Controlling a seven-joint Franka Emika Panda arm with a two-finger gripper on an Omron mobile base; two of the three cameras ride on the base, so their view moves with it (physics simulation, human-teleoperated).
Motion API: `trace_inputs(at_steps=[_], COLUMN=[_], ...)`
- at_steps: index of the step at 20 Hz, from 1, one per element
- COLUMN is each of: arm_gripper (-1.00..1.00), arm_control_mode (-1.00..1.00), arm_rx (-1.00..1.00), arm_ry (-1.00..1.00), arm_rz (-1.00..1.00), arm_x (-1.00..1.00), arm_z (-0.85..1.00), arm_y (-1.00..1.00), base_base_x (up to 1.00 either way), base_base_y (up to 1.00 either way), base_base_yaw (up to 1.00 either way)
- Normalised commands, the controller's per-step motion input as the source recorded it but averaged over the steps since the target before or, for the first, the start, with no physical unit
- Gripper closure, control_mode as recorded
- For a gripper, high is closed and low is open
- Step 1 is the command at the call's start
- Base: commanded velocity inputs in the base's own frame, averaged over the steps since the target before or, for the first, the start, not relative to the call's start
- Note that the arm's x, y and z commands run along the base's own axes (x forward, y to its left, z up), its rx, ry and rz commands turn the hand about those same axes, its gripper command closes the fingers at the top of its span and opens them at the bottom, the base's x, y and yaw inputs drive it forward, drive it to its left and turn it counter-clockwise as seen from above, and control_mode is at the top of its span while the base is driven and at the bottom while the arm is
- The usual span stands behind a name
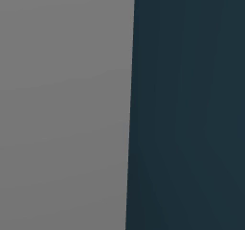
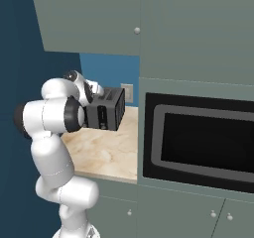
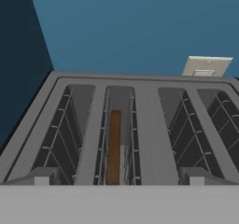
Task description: Start the toaster. Once the lever pops up, take the bread to the plate on the dining counter.
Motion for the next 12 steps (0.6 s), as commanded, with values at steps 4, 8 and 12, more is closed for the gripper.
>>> trace_inputs(at_steps=[4, 8, 12], arm_gripper=[-1.00, -1.00, -1.00], arm_control_mode=[-1.00, -1.00, -1.00], arm_rx=[0.00, 0.00, 0.00], arm_ry=[0.00, 0.00, 0.00], arm_rz=[0.00, 0.00, 0.00], arm_x=[0.00, 0.00, 0.02], arm_z=[-0.03, -0.01, -0.05], arm_y=[0.02, 0.03, 0.00], base_base_x=[0.00, 0.00, 0.00], base_base_y=[0.00, 0.00, 0.00], base_base_yaw=[0.00, 0.00, 0.00])
